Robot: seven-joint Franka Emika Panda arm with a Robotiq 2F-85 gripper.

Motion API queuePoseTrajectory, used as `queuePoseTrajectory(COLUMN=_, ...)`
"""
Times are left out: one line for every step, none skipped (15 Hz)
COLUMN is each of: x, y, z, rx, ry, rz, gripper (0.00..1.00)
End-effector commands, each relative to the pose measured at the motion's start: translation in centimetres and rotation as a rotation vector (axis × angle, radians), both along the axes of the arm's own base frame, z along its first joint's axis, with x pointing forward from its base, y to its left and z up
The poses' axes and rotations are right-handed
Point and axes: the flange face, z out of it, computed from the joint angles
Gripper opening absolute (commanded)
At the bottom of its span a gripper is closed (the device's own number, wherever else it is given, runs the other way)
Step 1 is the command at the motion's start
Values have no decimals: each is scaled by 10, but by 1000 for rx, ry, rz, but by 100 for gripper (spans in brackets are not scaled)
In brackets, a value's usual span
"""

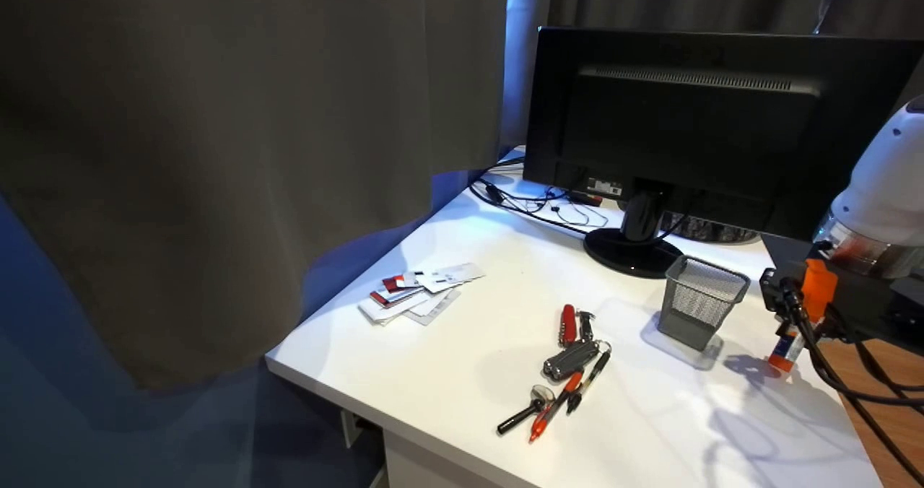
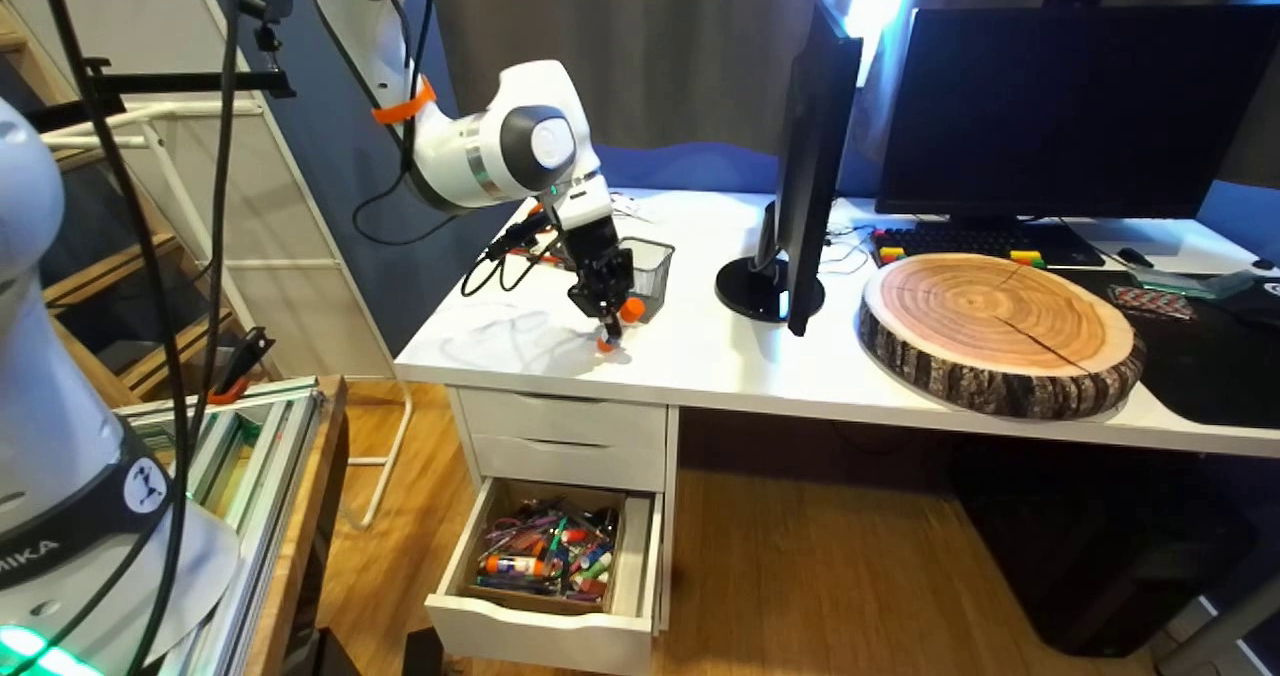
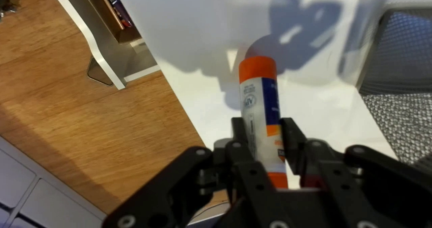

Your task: Turn the grey basket over and then put the orange glue stick in an upright position

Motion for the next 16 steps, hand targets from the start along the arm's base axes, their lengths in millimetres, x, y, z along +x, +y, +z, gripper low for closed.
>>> queuePoseTrajectory(x=10, y=7, z=0, rx=-51, ry=-73, rz=-27, gripper=8)
queuePoseTrajectory(x=11, y=8, z=0, rx=-62, ry=-89, rz=-34, gripper=8)
queuePoseTrajectory(x=12, y=8, z=0, rx=-70, ry=-101, rz=-40, gripper=8)
queuePoseTrajectory(x=13, y=8, z=0, rx=-82, ry=-113, rz=-47, gripper=8)
queuePoseTrajectory(x=13, y=8, z=0, rx=-96, ry=-123, rz=-53, gripper=8)
queuePoseTrajectory(x=13, y=8, z=-2, rx=-109, ry=-130, rz=-58, gripper=8)
queuePoseTrajectory(x=13, y=7, z=-6, rx=-122, ry=-133, rz=-64, gripper=8)
queuePoseTrajectory(x=13, y=6, z=-8, rx=-140, ry=-142, rz=-69, gripper=8)
queuePoseTrajectory(x=14, y=5, z=-11, rx=-154, ry=-149, rz=-71, gripper=8)
queuePoseTrajectory(x=14, y=4, z=-13, rx=-170, ry=-158, rz=-75, gripper=8)
queuePoseTrajectory(x=14, y=4, z=-15, rx=-175, ry=-163, rz=-76, gripper=8)
queuePoseTrajectory(x=15, y=3, z=-16, rx=-185, ry=-175, rz=-78, gripper=8)
queuePoseTrajectory(x=15, y=2, z=-18, rx=-195, ry=-185, rz=-81, gripper=8)
queuePoseTrajectory(x=16, y=2, z=-17, rx=-204, ry=-200, rz=-81, gripper=8)
queuePoseTrajectory(x=16, y=2, z=-19, rx=-211, ry=-211, rz=-85, gripper=8)
queuePoseTrajectory(x=17, y=1, z=-19, rx=-220, ry=-221, rz=-88, gripper=8)
